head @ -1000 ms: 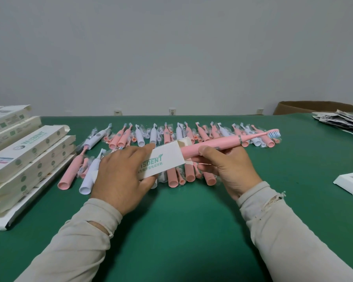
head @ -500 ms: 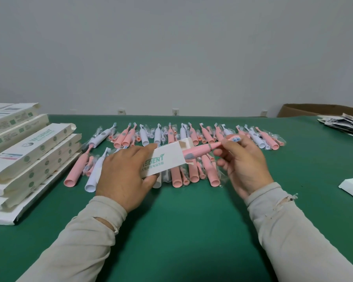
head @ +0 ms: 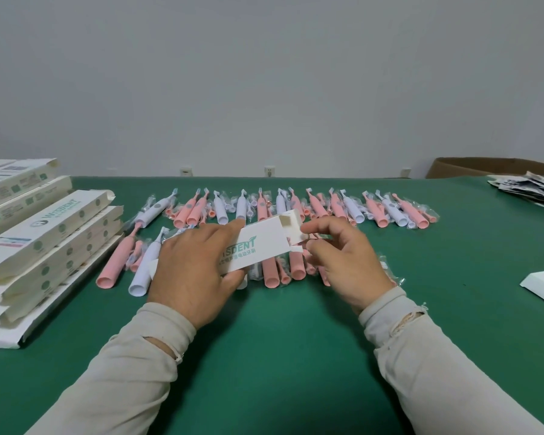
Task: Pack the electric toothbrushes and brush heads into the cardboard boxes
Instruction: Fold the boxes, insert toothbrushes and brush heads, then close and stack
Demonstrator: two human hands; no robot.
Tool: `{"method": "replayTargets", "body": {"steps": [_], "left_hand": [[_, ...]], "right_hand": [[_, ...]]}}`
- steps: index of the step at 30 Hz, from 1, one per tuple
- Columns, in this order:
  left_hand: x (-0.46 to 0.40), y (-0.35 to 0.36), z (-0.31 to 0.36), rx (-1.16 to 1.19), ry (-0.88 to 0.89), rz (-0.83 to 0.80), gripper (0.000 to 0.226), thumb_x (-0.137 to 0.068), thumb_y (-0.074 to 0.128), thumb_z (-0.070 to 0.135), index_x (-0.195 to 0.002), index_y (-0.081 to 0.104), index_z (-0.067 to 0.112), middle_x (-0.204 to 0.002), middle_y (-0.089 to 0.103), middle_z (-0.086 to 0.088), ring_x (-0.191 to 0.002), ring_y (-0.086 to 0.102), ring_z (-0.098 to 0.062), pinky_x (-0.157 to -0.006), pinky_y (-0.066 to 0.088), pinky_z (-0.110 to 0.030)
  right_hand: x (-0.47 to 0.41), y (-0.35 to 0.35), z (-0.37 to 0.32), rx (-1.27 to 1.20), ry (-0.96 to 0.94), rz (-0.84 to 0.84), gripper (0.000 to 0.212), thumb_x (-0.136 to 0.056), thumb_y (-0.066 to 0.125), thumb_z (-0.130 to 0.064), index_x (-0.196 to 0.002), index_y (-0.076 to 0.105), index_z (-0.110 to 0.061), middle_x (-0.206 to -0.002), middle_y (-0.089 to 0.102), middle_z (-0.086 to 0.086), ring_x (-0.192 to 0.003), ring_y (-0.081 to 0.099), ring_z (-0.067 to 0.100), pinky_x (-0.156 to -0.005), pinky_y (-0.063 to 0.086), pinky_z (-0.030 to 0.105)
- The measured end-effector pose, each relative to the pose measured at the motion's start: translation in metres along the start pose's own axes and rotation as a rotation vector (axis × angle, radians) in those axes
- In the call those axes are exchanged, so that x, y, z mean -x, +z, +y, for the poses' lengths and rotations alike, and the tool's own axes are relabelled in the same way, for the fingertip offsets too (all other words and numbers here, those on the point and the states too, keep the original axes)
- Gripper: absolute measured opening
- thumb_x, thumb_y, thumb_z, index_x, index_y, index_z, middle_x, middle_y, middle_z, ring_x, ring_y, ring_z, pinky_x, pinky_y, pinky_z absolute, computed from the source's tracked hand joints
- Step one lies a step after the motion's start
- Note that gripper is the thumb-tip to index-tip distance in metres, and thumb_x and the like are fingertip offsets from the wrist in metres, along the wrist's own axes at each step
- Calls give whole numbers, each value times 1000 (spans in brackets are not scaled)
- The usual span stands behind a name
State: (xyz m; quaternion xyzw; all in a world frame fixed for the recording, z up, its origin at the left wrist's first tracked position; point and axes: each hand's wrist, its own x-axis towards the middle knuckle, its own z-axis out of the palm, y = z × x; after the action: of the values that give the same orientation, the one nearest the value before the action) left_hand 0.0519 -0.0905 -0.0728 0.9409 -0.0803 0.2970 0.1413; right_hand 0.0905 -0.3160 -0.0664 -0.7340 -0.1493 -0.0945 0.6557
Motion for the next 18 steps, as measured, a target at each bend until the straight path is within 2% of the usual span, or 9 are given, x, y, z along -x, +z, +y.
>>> {"method": "replayTargets", "body": {"steps": [2, 4, 6, 9, 12, 13, 15, 17, 18], "left_hand": [[0, 0, 2, 2, 16, 10, 67, -77, 75, 35, -140, 52, 31, -122, 64, 5, -105, 57, -27, -90, 40, -45], [0, -1, 4, 14, 40, 14, 66, -77, 76, 35, -139, 54, 29, -121, 65, 4, -106, 58, -28, -91, 41, -46], [1, 1, 6, 15, 74, 10, 66, -77, 73, 36, -139, 53, 29, -122, 64, 5, -109, 58, -27, -93, 41, -46], [-1, 0, 3, -31, 80, 17, 70, -76, 77, 37, -140, 51, 27, -123, 65, 4, -110, 58, -27, -93, 41, -47], [-6, -7, -9, -124, -35, -6, 72, -77, 75, 44, -141, 47, 28, -129, 61, 3, -114, 55, -27, -96, 41, -47], [-6, -8, -14, -126, -84, -17, 71, -78, 74, 44, -141, 47, 28, -132, 59, 2, -116, 53, -26, -96, 42, -46], [-6, -7, -20, -59, -161, -32, 67, -79, 75, 39, -140, 48, 29, -133, 57, 2, -119, 48, -25, -95, 44, -45], [-6, -6, -23, -1, -190, -48, 63, -80, 77, 37, -137, 50, 28, -131, 56, 3, -119, 46, -24, -95, 45, -44], [-7, -6, -24, 8, -194, -57, 62, -80, 77, 36, -135, 51, 28, -129, 56, 3, -118, 46, -23, -96, 45, -44]], "right_hand": [[4, 6, -2, -105, 4, -96, 18, -81, 64, -20, -93, 71, -31, -90, 71, -16, -68, 61, 7, -75, 57, 41], [8, 11, -2, -157, -6, -184, 18, -82, 72, -19, -98, 70, -28, -97, 74, -11, -66, 64, 13, -72, 59, 41], [11, 16, 0, -208, 4, -215, 20, -85, 76, -8, -99, 66, -19, -96, 78, -2, -66, 70, 19, -67, 61, 37], [10, 18, -1, -253, 24, -141, 20, -85, 75, 1, -88, 64, -16, -82, 77, 3, -61, 71, 25, -62, 60, 34], [7, 11, -2, -292, 36, -24, 24, -82, 80, -5, -78, 67, -25, -93, 75, 9, -66, 72, 31, -64, 62, 38], [6, 10, -1, -282, 35, -6, 23, -81, 82, -8, -78, 67, -26, -99, 74, 14, -67, 72, 32, -66, 61, 43], [5, 9, -1, -235, 28, -23, 18, -78, 83, -19, -78, 67, -27, -100, 72, 13, -66, 71, 31, -68, 59, 51], [3, 6, -4, -239, 43, -63, 6, -77, 76, -31, -78, 71, -28, -95, 74, 6, -69, 73, 25, -61, 60, 38], [2, 3, -7, -255, 60, -77, 7, -80, 70, -33, -79, 74, -27, -94, 74, 3, -75, 74, 24, -62, 59, 31]]}}
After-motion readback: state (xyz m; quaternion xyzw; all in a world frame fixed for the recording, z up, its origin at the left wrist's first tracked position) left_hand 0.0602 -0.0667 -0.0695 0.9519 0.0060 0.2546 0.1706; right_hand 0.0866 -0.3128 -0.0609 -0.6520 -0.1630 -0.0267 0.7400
